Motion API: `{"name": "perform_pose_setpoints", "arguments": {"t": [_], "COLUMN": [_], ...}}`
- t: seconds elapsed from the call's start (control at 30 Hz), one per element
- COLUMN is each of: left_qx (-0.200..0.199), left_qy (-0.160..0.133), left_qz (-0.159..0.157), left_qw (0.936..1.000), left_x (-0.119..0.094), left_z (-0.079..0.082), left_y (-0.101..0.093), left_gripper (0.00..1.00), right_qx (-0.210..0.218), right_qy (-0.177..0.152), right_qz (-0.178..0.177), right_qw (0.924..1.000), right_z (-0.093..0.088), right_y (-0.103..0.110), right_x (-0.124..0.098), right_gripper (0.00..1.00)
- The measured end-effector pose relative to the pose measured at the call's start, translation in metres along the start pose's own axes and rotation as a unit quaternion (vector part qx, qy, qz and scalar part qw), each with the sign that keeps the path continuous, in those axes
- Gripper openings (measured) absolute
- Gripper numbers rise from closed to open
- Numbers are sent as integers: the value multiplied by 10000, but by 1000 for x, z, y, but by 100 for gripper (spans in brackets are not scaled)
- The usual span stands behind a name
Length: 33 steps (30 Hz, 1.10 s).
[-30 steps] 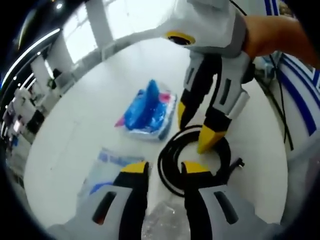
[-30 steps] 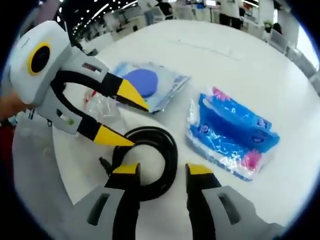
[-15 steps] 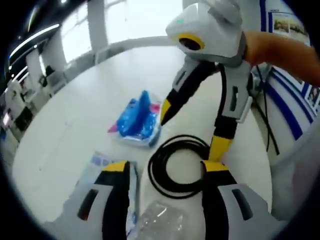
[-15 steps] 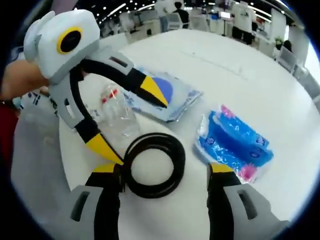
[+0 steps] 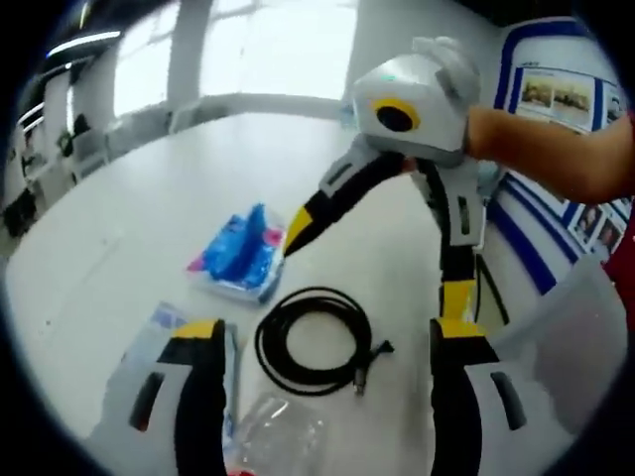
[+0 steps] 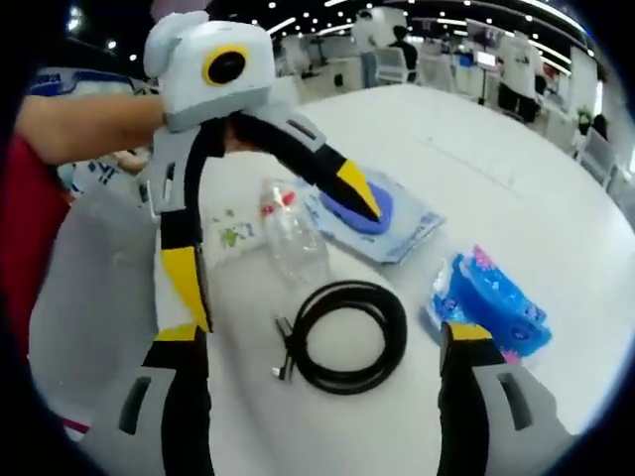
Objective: Arrange the tabletop items into an orderly group along one side of the table until the central work area is clear of visible clutter.
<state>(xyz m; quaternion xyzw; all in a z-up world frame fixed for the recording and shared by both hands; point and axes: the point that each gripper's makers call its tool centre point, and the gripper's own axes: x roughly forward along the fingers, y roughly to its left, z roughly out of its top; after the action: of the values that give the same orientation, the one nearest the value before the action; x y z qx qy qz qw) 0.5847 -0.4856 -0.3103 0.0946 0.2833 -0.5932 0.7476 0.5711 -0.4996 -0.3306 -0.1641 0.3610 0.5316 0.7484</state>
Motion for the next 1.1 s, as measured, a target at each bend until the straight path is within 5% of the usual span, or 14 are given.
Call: {"name": "perform_pose_setpoints", "arguments": {"t": [0.17, 0.63, 1.1], "left_qx": [-199, -92, -288], "left_qy": [-281, -464, -840], "left_qz": [-124, -24, 379], "left_qw": [9993, 9989, 9953], "left_x": [-15, -61, -112], "left_z": [7, 1, -23], "left_y": [-7, -25, -37], "left_gripper": [96, 97, 96], "right_qx": [-224, -471, -759], "right_qy": [-82, -185, -189], "right_qz": [139, 169, 248], "right_qw": [9996, 9986, 9966], "right_z": [7, 15, 30], "right_y": [14, 44, 83], "right_x": [-5, -24, -27], "right_gripper": [99, 99, 99]}}
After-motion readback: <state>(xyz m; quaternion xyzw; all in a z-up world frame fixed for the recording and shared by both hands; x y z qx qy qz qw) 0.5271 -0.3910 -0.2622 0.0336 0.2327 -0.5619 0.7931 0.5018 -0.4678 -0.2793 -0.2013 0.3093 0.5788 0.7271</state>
